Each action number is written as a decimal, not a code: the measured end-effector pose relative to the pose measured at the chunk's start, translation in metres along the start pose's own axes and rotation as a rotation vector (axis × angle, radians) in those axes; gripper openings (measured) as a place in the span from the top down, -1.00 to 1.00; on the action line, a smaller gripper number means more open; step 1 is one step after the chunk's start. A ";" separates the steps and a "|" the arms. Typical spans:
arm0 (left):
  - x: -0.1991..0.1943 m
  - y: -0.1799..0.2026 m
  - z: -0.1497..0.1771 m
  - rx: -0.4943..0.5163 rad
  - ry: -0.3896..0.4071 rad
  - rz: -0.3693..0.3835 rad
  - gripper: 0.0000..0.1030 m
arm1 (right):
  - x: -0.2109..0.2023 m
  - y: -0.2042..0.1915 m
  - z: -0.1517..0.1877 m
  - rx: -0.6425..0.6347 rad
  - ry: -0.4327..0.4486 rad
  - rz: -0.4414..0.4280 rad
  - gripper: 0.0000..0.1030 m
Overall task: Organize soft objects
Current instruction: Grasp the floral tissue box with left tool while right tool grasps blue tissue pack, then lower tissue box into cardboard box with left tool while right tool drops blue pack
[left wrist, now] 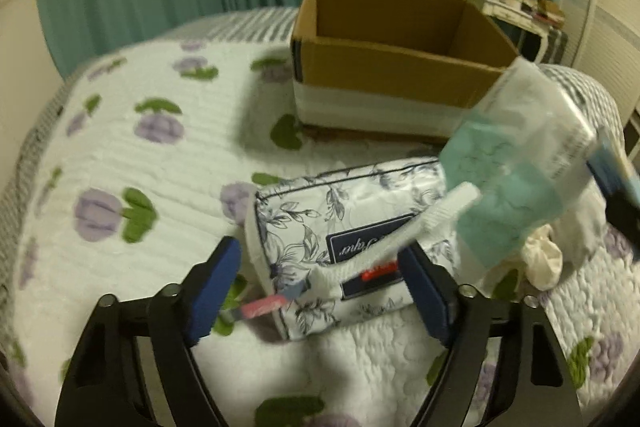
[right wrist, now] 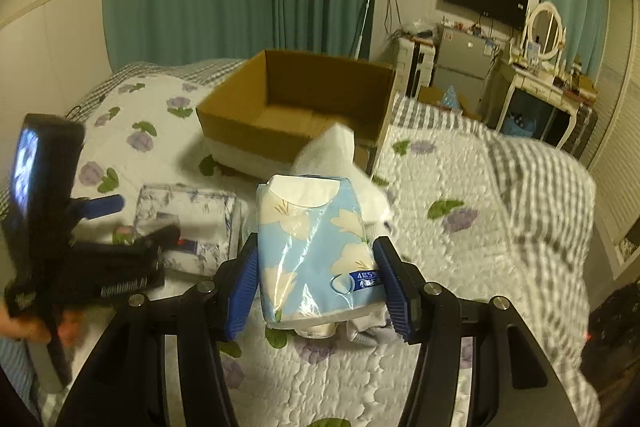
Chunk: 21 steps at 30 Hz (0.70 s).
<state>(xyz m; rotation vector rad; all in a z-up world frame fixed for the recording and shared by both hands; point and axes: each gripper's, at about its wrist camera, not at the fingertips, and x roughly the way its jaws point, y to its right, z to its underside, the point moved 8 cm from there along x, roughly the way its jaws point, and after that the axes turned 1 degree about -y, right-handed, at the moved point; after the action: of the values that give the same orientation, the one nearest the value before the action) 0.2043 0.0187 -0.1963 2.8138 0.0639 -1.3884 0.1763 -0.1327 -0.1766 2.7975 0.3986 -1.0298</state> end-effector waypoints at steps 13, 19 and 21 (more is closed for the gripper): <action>-0.002 0.001 0.004 0.009 0.031 0.014 0.47 | 0.010 0.005 0.016 0.041 -0.027 -0.039 -0.08; -0.032 0.000 -0.002 0.022 0.086 0.008 0.57 | -0.012 0.001 0.012 0.037 0.005 -0.022 -0.08; -0.048 0.001 -0.008 0.025 0.119 0.012 0.57 | -0.022 0.000 0.007 0.035 0.025 -0.014 -0.08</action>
<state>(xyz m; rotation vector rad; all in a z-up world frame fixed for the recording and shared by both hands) 0.1818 0.0166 -0.1533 2.9102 0.0301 -1.2267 0.1553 -0.1386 -0.1675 2.8447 0.4080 -1.0161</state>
